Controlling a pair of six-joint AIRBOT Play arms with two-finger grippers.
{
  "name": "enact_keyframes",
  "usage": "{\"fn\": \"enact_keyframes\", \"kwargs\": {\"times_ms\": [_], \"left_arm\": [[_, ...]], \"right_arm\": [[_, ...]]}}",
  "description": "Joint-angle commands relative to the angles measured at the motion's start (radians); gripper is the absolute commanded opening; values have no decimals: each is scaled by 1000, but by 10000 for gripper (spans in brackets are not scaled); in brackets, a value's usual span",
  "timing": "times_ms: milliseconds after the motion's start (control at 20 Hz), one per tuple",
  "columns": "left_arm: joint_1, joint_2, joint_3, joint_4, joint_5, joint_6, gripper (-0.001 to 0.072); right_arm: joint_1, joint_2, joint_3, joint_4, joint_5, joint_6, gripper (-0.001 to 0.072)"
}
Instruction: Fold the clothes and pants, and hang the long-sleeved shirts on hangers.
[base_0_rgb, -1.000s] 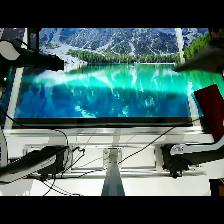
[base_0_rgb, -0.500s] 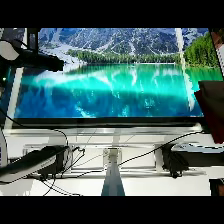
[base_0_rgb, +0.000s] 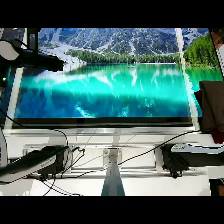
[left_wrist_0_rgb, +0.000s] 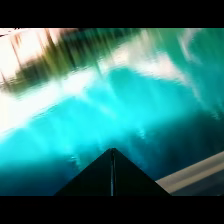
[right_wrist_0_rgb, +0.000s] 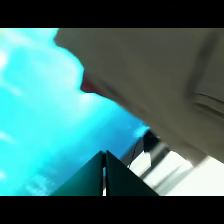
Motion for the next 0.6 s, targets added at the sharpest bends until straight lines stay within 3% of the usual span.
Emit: {"fn": "enact_keyframes", "kwargs": {"times_ms": [0, 150, 350, 550], "left_arm": [[1, 0, 0, 0, 0, 0, 11], [1, 0, 0, 0, 0, 0, 12], [1, 0, 0, 0, 0, 0, 11], [1, 0, 0, 0, 0, 0, 11]], "right_arm": [[203, 1, 0, 50, -55, -26, 15], [470, 1, 0, 6, -168, -56, 15], [810, 1, 0, -25, -393, -206, 15], [1003, 0, 0, -51, -471, -210, 16]]}}
